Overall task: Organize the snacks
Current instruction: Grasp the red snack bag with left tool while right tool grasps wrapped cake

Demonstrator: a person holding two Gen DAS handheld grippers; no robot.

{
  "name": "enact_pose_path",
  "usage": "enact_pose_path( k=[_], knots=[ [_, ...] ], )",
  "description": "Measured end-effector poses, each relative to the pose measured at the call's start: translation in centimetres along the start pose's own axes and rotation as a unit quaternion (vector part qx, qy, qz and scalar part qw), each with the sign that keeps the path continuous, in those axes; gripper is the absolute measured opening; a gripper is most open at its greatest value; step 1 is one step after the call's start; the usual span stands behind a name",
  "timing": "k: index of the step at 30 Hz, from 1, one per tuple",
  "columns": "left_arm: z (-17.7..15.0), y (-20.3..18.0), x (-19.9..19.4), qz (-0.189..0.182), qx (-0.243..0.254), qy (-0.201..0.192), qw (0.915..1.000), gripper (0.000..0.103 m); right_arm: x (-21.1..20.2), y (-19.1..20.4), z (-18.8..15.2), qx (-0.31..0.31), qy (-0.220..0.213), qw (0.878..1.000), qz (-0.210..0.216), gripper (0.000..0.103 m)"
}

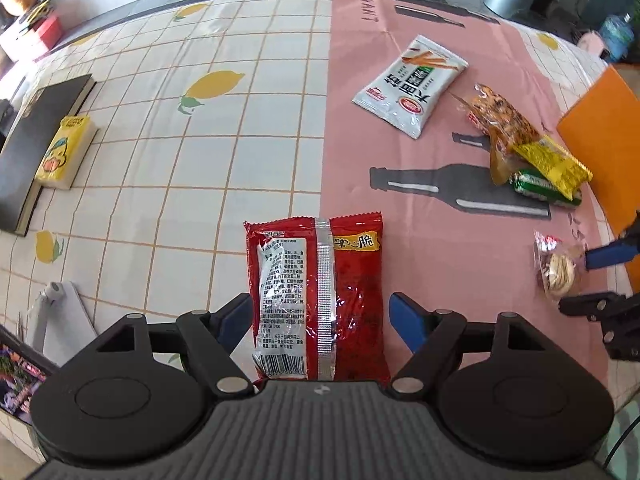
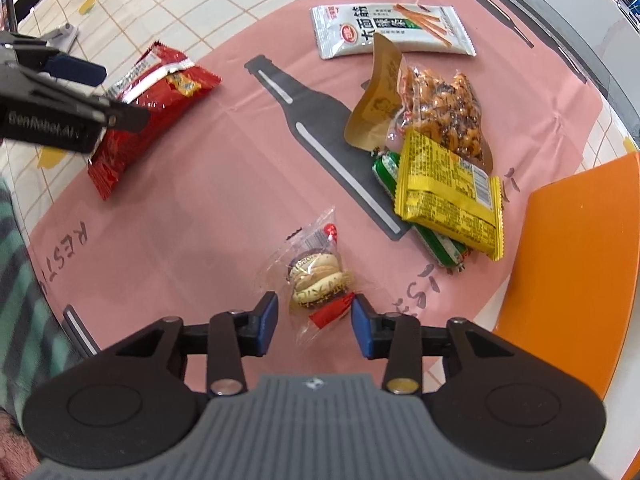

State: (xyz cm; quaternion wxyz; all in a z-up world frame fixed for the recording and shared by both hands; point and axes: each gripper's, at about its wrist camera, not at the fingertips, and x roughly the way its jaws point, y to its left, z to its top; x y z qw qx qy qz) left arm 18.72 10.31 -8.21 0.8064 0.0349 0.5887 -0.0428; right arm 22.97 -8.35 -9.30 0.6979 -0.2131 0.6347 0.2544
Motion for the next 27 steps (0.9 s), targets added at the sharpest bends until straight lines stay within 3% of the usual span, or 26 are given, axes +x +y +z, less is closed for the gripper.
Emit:
enact_pose_path(
  k=[4, 9, 15, 19, 21, 27],
  knots=[
    [-0.1, -0.7, 0.8, 0.015, 0.038, 0.009, 0.9991, 0.090, 0.1, -0.1, 0.3, 0.004, -0.004, 1.000, 0.001, 0.039],
    [-0.4, -0.3, 1.4, 0.030, 0.013, 0.018, 0.9993, 0.095, 0.3, -0.2, 0.2, 0.009, -0.007, 1.000, 0.006, 0.039],
    [-0.6, 0.2, 2.1, 0.021, -0.003, 0.025, 0.9995, 0.096, 0.3, -0.4, 0.3, 0.018, -0.017, 1.000, 0.013, 0.040],
    [-0.6, 0.6, 2.6, 0.012, -0.012, 0.032, 0.9994, 0.096, 0.3, -0.7, 0.5, 0.031, -0.023, 0.999, 0.015, 0.051],
    [-0.7, 0.6, 2.7, 0.013, -0.011, 0.030, 0.9994, 0.096, 0.4, -0.8, 0.6, 0.034, -0.023, 0.999, 0.014, 0.051],
    [-0.7, 0.7, 2.6, 0.006, -0.015, 0.030, 0.9994, 0.089, 0.6, -0.4, 1.5, 0.022, -0.029, 0.999, 0.011, 0.052]
  ],
)
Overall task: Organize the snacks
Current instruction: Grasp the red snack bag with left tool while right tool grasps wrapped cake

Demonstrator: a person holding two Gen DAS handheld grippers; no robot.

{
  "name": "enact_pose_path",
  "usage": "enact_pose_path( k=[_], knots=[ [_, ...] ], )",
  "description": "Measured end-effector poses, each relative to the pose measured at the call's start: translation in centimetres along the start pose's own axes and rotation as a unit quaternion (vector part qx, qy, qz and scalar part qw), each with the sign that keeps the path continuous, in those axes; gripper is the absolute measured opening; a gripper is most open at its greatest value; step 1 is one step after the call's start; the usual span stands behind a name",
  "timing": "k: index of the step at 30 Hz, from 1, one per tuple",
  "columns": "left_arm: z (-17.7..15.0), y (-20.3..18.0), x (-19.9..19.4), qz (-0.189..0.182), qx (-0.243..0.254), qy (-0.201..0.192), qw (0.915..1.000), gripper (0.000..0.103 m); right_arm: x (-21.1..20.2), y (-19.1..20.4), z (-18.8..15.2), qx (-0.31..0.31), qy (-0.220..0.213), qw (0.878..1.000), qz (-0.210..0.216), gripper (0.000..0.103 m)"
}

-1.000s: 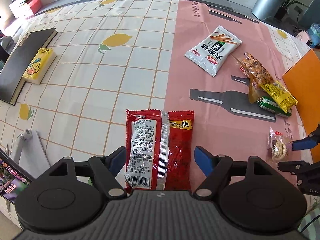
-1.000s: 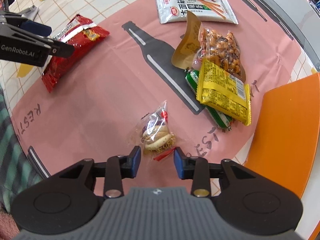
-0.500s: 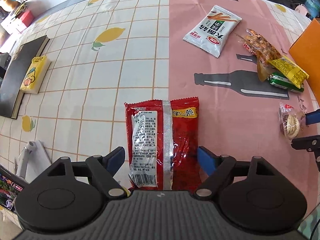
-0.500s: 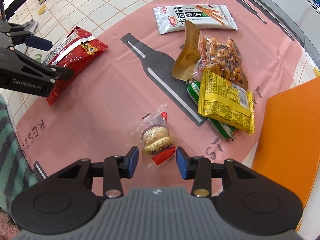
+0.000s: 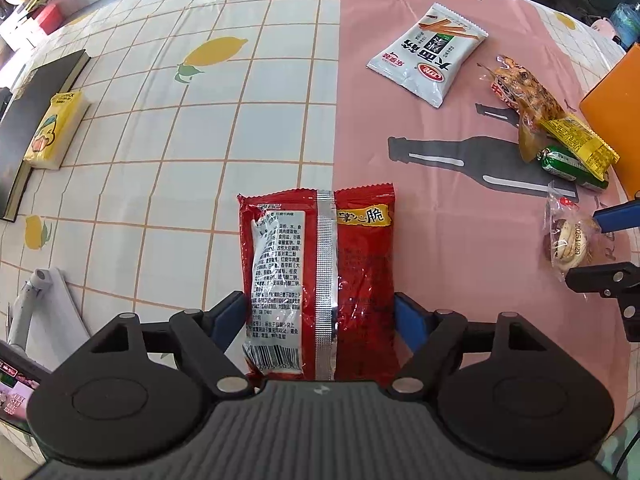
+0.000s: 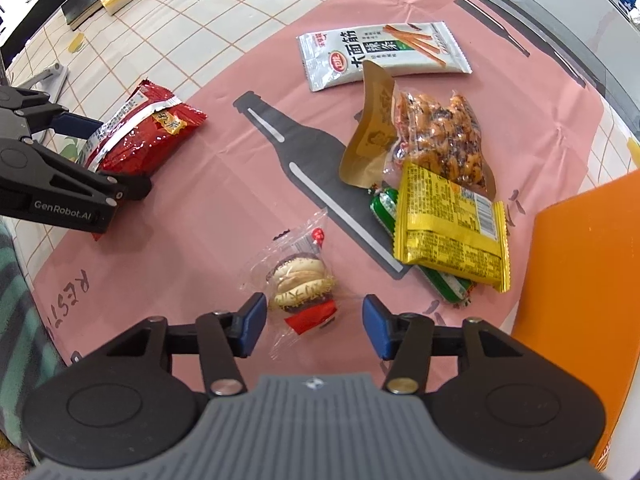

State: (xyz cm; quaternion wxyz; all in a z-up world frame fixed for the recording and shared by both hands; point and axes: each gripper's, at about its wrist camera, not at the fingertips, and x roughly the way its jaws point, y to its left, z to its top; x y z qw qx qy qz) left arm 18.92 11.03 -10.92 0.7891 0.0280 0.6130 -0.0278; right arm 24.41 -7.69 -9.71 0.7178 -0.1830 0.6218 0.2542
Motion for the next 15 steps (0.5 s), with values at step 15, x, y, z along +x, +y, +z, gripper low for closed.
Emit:
enact_pose_path(
  k=[15],
  knots=[
    [-0.2, -0.6, -0.3, -0.004, 0.029, -0.009, 0.9995, 0.080, 1.1, 3.1, 1.9, -0.061, -0.025, 0.998, 0.010, 0.060]
  ],
)
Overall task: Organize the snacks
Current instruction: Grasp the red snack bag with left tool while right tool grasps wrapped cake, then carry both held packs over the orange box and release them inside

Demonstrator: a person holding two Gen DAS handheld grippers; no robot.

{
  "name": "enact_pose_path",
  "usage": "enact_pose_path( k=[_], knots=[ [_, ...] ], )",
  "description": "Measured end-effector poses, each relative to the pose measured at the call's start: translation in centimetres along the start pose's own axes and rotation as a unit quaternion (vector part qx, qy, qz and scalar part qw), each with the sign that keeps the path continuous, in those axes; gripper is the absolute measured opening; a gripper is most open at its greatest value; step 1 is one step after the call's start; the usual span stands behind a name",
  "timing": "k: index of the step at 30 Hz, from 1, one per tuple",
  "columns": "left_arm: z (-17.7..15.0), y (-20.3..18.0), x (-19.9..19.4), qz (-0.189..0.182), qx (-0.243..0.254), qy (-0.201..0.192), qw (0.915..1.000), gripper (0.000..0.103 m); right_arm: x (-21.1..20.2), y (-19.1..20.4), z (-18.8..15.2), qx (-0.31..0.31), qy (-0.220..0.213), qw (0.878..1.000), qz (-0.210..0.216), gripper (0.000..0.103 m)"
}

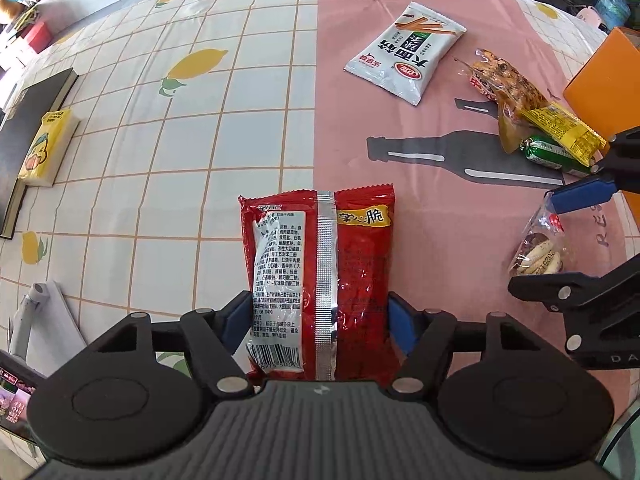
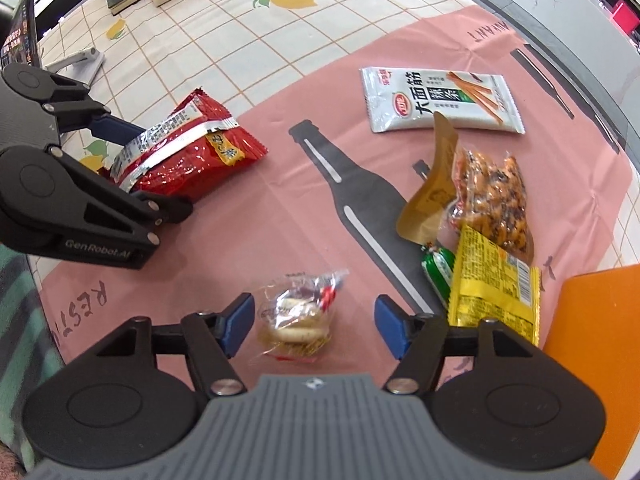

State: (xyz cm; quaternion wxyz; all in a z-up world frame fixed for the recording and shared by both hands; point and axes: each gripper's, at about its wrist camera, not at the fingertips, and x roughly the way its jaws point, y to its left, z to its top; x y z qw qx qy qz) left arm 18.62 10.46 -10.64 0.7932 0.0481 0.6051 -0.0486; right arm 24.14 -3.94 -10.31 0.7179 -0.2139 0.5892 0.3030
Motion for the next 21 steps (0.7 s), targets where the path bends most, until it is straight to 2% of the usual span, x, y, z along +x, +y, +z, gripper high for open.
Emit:
enact_pose_path(
  k=[2, 7, 14, 15, 17, 21],
  knots=[
    [0.0, 0.0, 0.0, -0.001, 0.003, 0.000, 1.0000, 0.080, 0.3, 0.1, 0.2, 0.007, 0.006, 1.000, 0.008, 0.044],
    [-0.1, 0.1, -0.1, -0.003, 0.007, -0.001, 1.0000, 0.080, 0.8, 0.7, 0.2, 0.008, 0.024, 1.000, 0.003, 0.044],
    [0.0, 0.0, 0.0, -0.003, 0.015, 0.002, 0.9999, 0.079, 0.9, 0.0, -0.7, 0.032, 0.045, 0.998, -0.004, 0.051],
    [0.0, 0.0, -0.1, -0.004, 0.016, 0.002, 0.9999, 0.079, 0.9, -0.1, -0.9, 0.037, 0.048, 0.998, -0.004, 0.050],
    [-0.1, -0.2, -0.2, -0.010, 0.017, 0.005, 0.9998, 0.078, 0.9, -0.4, -1.2, 0.045, 0.049, 0.998, -0.003, 0.040],
    [-0.4, -0.7, -0.7, -0.011, 0.022, 0.004, 0.9997, 0.078, 0.4, -0.8, -1.9, 0.053, 0.042, 0.998, -0.004, 0.038]
  ],
)
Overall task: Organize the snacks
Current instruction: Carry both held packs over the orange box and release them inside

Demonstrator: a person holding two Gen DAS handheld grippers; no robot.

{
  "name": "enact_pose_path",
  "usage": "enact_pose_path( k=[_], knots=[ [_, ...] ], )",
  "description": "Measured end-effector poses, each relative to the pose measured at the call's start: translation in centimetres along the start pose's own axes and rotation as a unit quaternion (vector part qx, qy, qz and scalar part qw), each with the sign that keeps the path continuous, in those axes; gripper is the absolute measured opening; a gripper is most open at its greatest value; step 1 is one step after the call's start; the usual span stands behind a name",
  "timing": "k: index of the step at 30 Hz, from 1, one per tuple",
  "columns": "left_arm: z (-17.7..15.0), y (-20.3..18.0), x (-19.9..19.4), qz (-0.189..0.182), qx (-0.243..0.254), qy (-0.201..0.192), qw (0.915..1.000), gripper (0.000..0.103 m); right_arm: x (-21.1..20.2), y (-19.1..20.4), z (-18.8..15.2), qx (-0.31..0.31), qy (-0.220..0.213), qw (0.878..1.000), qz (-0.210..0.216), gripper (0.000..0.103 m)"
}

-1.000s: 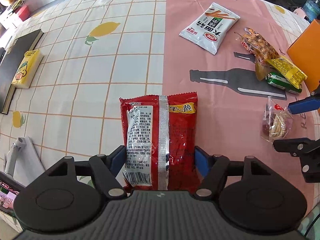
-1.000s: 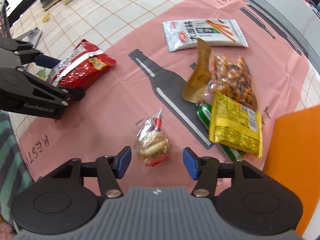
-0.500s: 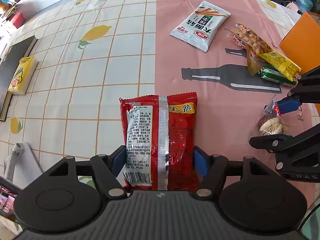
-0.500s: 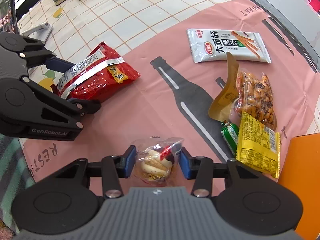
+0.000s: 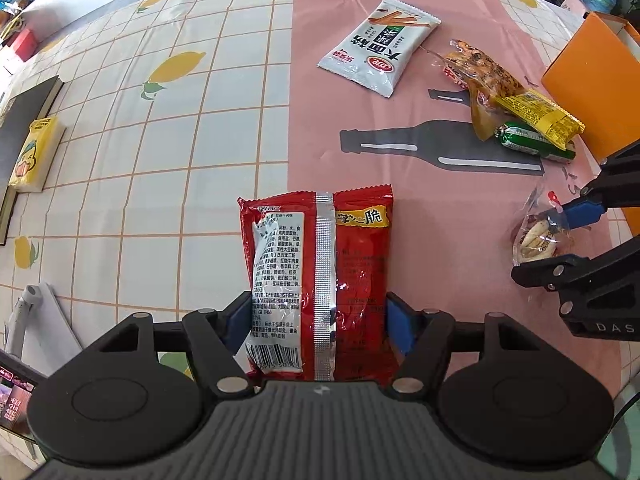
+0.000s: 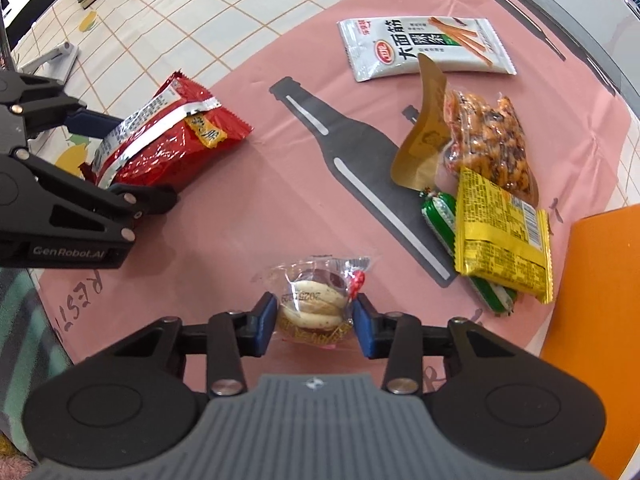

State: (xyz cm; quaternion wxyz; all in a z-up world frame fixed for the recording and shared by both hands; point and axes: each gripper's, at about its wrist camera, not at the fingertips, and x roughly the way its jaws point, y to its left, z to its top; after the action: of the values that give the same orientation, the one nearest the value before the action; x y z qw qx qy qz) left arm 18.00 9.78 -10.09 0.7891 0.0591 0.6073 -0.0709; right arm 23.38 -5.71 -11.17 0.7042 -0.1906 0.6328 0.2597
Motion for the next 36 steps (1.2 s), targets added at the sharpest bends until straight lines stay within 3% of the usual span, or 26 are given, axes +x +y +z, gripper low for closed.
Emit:
enact_pose_path(
  k=[6, 16, 28, 36],
  knots=[
    [-0.1, -1.7, -1.6, 0.001, 0.016, -0.007, 0.9998, 0.078, -1.7, -0.4, -1.2, 0.003, -0.010, 1.000, -0.002, 0.037],
    [0.5, -6.6, -7.3, -0.008, 0.064, -0.056, 0.9963, 0.078, -7.5, -1.8, -4.7, 0.001, -0.040, 0.999, 0.004, 0.037],
    [4.7, -17.2, -13.3, -0.033, 0.158, -0.118, 0.9798, 0.078, -15.9, -7.6, -11.1, 0.012, -0.074, 0.995, -0.062, 0.037],
    [8.8, -25.0, -14.1, -0.070, 0.202, -0.136, 0.9675, 0.078, -17.1, -13.4, -14.5, 0.039, -0.066, 0.992, -0.104, 0.037]
  ],
)
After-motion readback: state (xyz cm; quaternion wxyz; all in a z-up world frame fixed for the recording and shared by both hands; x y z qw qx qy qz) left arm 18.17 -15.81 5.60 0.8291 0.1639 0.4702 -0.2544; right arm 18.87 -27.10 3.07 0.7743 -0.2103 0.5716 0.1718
